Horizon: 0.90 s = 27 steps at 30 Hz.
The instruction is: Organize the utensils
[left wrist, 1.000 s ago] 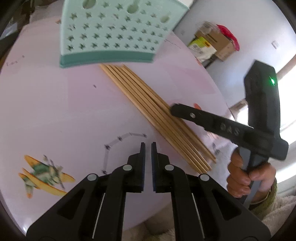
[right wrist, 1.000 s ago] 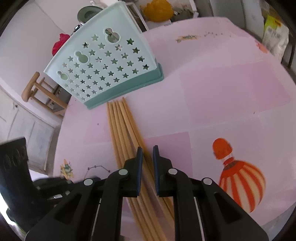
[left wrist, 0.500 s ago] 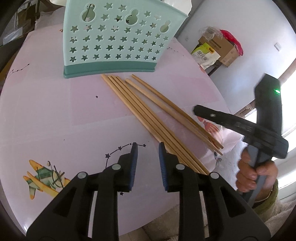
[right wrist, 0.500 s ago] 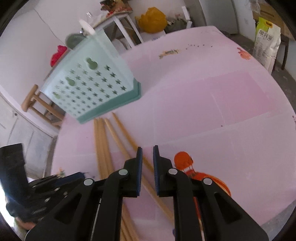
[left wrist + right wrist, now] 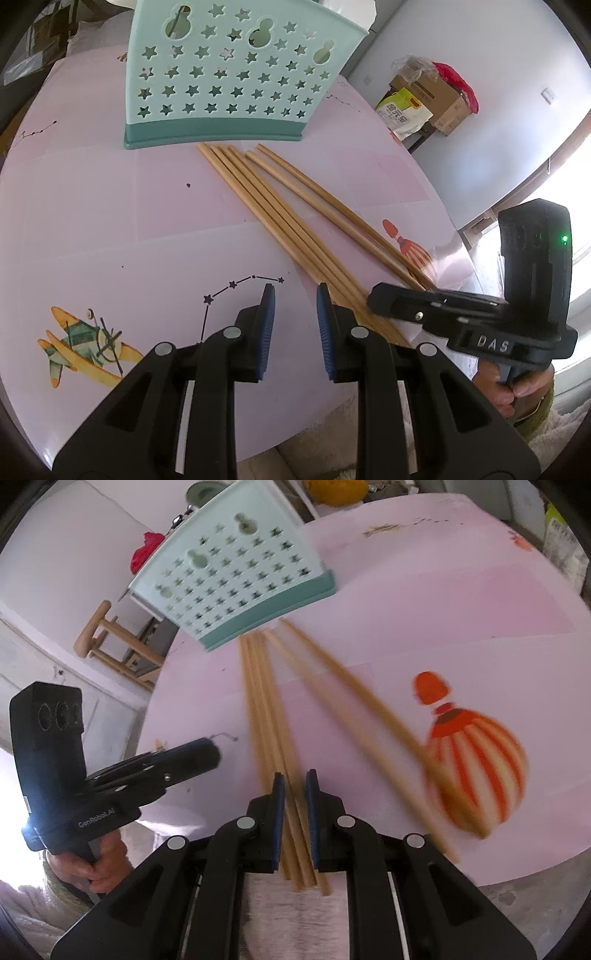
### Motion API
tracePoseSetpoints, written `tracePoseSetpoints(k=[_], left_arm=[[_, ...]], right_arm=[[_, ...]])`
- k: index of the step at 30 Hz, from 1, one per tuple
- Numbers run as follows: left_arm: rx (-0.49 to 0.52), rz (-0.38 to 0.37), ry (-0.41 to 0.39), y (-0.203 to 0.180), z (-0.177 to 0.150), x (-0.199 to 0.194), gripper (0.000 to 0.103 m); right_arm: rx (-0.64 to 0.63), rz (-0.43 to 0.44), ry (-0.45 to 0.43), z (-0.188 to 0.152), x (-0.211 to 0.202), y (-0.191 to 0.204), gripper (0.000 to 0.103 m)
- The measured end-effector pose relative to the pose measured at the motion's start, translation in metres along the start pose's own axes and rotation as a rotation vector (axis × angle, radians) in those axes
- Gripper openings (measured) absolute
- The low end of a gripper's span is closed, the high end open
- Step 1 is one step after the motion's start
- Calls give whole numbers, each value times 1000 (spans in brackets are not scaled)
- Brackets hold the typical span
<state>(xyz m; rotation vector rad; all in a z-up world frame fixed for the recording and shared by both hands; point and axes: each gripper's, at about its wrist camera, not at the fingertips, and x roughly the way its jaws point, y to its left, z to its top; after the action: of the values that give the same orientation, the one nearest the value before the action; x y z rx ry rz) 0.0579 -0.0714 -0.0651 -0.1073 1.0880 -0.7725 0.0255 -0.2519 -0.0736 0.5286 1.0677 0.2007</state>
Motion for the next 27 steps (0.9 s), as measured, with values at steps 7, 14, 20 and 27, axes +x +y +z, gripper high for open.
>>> tracePoseSetpoints(k=[7,14,20,27], left_arm=[[-6,31,-14,4,2,-3,21],[65,108,-14,-6,5,0,23],[134,160,-15,-20,9,7,26],[231,326,-8,-28,10,14,33]], right_arm=[[-9,64,26,-2,15,17,12],[-71,-110,-49,3,2,14,12],[-7,-87,-59,6,-3,-3,12],[34,-80,-74,5,-10,-13,12]])
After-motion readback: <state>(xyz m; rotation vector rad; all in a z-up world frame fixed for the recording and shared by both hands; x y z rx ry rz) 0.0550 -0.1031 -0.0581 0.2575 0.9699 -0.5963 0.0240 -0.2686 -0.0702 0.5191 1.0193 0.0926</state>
